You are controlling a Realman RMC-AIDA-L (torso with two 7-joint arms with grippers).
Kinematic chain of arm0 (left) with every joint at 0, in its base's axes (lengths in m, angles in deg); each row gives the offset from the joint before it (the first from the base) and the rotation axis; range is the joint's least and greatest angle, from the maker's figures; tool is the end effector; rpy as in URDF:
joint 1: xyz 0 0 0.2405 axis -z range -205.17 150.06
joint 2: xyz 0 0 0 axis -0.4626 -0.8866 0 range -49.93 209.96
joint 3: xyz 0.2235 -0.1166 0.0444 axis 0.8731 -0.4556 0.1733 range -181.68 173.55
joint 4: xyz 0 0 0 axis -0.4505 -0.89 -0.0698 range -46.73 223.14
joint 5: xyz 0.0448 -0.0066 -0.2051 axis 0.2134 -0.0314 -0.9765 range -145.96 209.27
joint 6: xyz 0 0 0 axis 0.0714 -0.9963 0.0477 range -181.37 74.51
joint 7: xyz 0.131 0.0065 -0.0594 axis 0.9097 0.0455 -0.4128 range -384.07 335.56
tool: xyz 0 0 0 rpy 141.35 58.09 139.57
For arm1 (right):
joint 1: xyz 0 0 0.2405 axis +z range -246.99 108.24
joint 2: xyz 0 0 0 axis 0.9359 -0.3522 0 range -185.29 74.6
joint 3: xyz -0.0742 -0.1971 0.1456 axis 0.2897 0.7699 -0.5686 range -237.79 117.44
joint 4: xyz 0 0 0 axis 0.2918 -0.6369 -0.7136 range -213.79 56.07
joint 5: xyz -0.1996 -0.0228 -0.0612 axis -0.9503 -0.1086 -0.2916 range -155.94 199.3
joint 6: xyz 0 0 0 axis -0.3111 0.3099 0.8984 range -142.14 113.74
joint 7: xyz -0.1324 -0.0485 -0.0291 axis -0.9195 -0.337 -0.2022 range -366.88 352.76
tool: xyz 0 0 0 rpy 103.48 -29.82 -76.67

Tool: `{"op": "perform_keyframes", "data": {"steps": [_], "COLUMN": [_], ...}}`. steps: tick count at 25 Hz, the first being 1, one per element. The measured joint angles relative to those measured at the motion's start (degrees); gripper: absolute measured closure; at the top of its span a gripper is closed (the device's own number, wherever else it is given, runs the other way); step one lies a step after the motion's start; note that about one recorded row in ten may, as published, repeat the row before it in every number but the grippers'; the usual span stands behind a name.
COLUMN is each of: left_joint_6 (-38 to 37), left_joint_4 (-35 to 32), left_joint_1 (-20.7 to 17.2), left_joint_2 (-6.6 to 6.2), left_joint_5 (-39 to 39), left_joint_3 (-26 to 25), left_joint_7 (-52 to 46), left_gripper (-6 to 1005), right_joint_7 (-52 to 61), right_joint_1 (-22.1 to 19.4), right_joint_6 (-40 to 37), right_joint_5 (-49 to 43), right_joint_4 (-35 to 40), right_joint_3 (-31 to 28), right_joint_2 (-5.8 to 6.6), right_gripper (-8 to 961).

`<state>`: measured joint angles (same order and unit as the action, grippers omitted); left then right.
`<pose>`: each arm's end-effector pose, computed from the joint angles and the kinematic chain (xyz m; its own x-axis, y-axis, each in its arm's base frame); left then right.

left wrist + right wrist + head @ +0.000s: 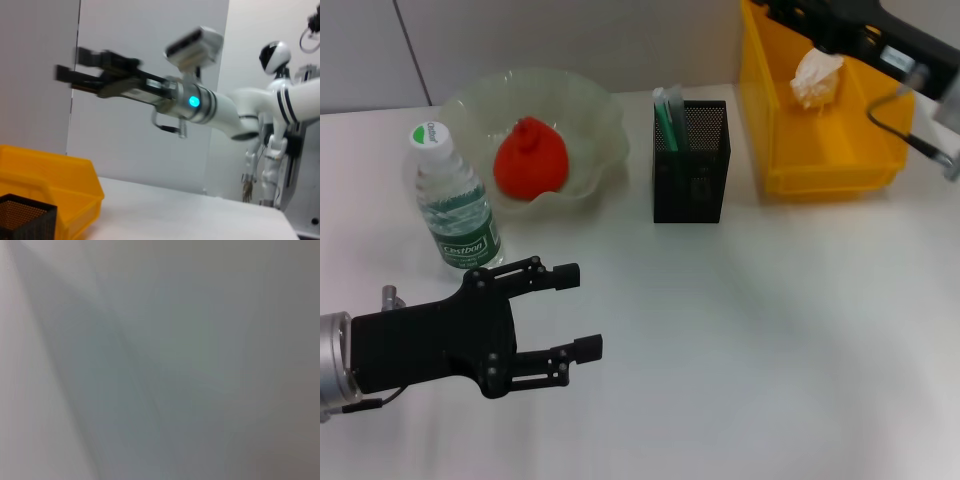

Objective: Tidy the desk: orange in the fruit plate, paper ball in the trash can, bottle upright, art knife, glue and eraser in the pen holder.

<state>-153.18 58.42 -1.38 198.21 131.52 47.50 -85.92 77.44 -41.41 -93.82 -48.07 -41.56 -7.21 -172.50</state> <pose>-0.2489 0.2813 -0.0198 0.7543 0.1435 0.6406 0.2168 -0.9755 -0.0368 0.2211 0.3725 0.0546 0.3989 -0.1882 -0.8975 -0.6395 -0.7585 -0.1252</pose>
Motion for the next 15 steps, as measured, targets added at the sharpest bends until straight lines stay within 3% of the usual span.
{"op": "perform_keyframes", "data": {"steps": [4,7,8,9,12,13,15], "left_joint_6": [-0.3,0.7,0.7,1.0,1.2,1.7,3.8], "left_joint_4": [0.1,0.2,0.2,0.2,0.2,0.2,0.3], "left_joint_1": [0.3,0.8,0.8,0.8,0.8,0.9,0.9], "left_joint_2": [0.02,0.08,0.08,0.17,0.18,0.2,0.27], "left_joint_5": [-0.2,0.1,0.1,0.2,0.2,0.3,0.8], "left_joint_3": [0.2,0.5,0.5,0.5,0.5,0.5,1.6], "left_joint_7": [-3.3,-5.9,-5.9,-5.9,-5.9,-5.8,-5.5], "left_gripper": [201,201,201,201,201,201,201], "right_joint_7": [2.0,2.8,2.8,1.5,0.1,-2.5,-3.6], "right_joint_1": [-2.4,-6.2,-6.2,-6.8,-6.7,-6.5,-6.3], "right_joint_6": [-7.6,-16.4,-16.4,-18.6,-19.5,-20.7,-20.8], "right_joint_5": [-0.2,-5.7,-5.7,-11.0,-14.3,-21.1,-24.8], "right_joint_4": [-0.8,-0.5,-0.5,-0.8,-1.1,-1.5,-1.5], "right_joint_3": [0.0,-0.1,-0.1,-0.2,-0.3,-0.5,-0.7], "right_joint_2": [1.01,3.21,3.21,4.41,4.95,5.43,5.51], "right_gripper": [177,160,155,149,142,139,134]}}
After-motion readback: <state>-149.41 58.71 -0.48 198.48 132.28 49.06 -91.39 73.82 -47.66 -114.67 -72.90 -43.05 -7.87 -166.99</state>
